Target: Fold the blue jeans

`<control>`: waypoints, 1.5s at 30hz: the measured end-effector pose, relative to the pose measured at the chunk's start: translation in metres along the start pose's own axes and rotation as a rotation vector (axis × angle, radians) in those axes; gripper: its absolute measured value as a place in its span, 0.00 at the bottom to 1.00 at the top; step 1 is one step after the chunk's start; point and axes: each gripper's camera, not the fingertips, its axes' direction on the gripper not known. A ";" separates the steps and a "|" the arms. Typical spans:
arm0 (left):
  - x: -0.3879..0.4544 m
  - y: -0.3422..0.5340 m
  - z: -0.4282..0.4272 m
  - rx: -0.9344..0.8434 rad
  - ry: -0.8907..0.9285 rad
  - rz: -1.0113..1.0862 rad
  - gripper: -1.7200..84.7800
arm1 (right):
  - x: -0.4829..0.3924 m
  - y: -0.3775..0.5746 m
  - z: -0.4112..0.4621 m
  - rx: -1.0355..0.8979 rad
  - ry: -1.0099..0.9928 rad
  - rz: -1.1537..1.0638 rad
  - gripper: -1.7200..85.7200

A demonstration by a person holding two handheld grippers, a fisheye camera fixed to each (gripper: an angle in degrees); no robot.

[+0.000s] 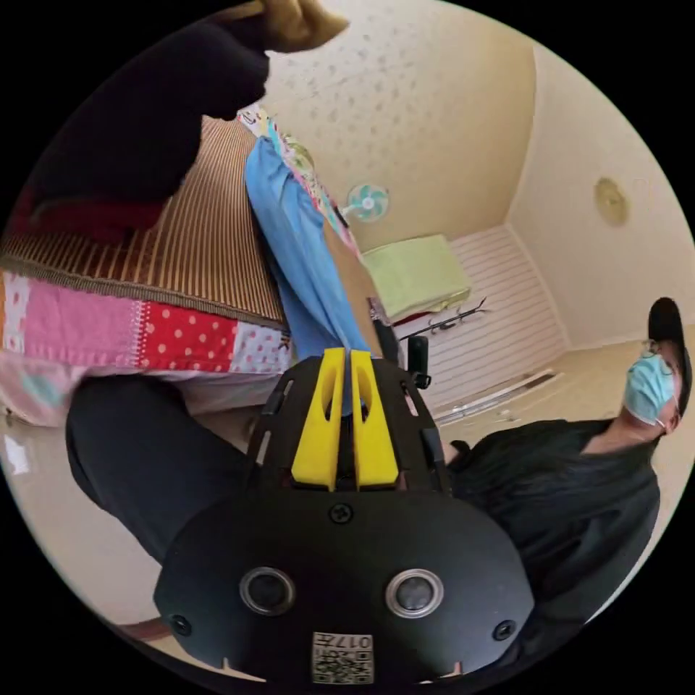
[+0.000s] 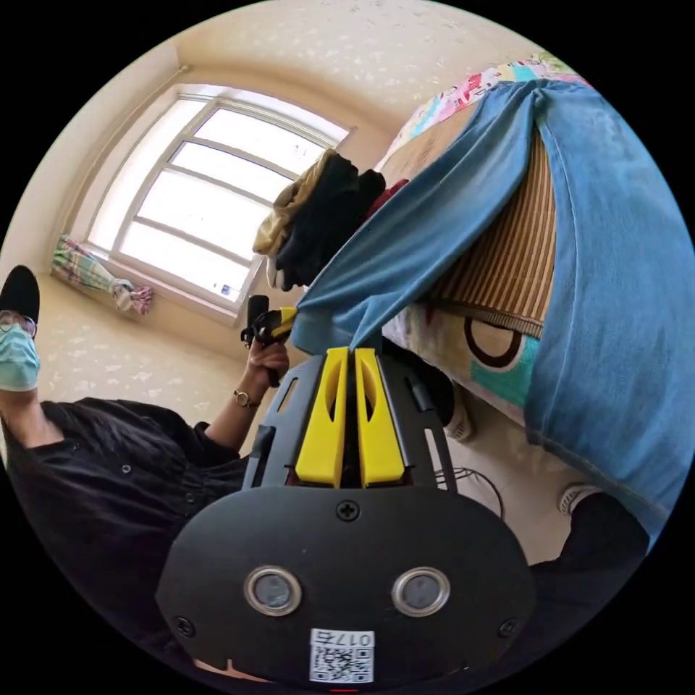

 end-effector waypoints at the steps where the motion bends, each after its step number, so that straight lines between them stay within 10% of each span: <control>1: -0.007 0.004 -0.009 0.017 -0.012 -0.025 0.01 | 0.001 0.008 -0.008 -0.042 0.041 -0.010 0.04; 6: -0.047 0.020 -0.017 -0.078 -0.353 -0.220 0.02 | 0.027 0.040 -0.016 -0.161 0.124 0.094 0.04; 13: -0.018 0.024 -0.024 0.053 -0.634 -0.217 0.08 | 0.016 0.085 -0.174 0.305 0.552 0.229 0.11; 24: 0.065 -0.005 0.123 -0.215 -0.282 0.164 0.11 | 0.084 0.108 -0.225 0.178 0.701 0.336 0.09; 33: 0.137 -0.040 0.259 -0.479 -0.169 0.311 0.19 | -0.023 0.154 -0.255 0.358 0.306 0.041 0.06; 38: 0.114 -0.058 0.327 -0.688 -0.152 0.199 0.12 | -0.063 0.114 -0.229 0.153 0.286 -0.129 0.06; 45: 0.075 -0.059 0.278 -0.538 -0.045 0.117 0.01 | -0.013 0.052 -0.279 -0.151 0.275 -0.192 0.11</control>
